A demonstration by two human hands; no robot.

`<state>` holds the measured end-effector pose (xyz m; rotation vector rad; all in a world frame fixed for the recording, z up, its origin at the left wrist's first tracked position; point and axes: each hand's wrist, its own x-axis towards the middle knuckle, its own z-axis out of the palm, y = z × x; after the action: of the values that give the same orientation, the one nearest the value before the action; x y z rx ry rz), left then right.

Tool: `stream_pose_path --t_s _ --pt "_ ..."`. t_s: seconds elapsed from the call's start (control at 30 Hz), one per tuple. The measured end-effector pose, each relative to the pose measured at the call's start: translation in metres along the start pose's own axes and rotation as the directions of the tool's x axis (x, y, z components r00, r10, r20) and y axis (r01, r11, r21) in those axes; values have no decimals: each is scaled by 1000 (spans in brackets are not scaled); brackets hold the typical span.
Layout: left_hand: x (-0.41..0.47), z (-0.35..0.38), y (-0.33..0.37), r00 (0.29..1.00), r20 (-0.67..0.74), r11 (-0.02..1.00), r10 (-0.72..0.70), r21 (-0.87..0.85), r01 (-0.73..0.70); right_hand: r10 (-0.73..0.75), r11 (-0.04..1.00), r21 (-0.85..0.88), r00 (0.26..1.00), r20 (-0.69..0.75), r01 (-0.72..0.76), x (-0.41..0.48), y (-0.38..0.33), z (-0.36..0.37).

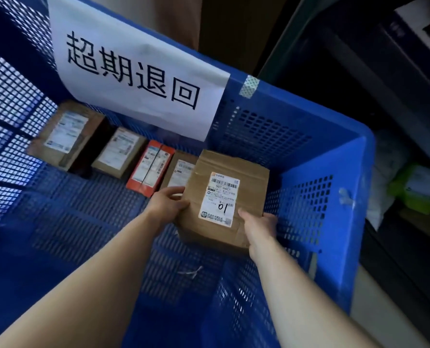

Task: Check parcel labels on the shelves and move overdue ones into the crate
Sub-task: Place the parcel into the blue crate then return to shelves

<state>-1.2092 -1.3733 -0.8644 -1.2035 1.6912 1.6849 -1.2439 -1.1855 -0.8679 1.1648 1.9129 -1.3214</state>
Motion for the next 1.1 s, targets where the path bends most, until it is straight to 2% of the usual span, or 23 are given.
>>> stream_pose_path --t_s 0.3,0.63,0.9,1.1 --pt "56 28 -28 999 13 997 36 67 -37 64 997 56 996 -58 -61 62 24 23" --pt "55 30 -34 995 84 998 46 32 -49 3 998 -62 966 -258 -20 50 36 24" --pt "80 32 -41 1000 5 994 21 109 -22 55 997 -50 991 -125 -61 77 31 31" --pt "111 38 -61 998 -53 962 29 274 -13 127 992 5 992 -24 -127 114 63 49"
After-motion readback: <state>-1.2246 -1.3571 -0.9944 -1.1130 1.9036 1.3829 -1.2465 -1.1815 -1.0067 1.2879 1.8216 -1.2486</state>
